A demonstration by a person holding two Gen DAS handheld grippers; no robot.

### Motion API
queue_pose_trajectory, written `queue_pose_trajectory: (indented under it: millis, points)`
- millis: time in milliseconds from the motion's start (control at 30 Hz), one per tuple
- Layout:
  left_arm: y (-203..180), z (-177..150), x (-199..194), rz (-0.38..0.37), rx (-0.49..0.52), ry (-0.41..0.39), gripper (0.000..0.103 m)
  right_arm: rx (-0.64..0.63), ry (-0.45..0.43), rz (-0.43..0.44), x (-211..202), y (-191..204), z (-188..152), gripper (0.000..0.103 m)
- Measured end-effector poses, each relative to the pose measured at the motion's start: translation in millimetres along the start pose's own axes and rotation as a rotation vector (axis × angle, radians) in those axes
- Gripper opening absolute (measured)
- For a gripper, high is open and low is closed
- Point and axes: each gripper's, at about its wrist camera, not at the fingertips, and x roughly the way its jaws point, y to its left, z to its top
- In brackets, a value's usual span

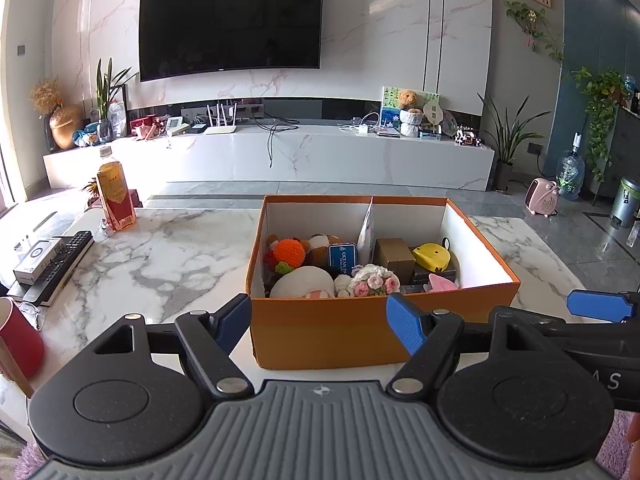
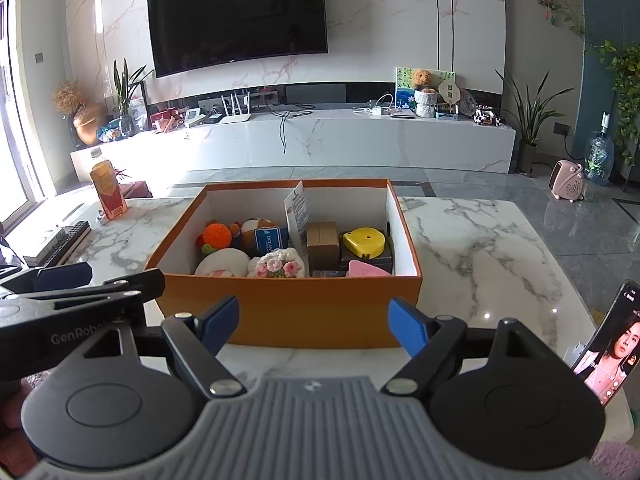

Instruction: Organize objects

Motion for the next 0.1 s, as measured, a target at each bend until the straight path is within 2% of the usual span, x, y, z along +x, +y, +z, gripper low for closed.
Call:
queue_pose_trajectory:
  millis: [100]
  points:
    - [-0.1,-0.1,0.0,0.001,0.0,-0.001,0.088,-0.003,-0.002,-0.001,-0.8,0.3,0.5,0.083]
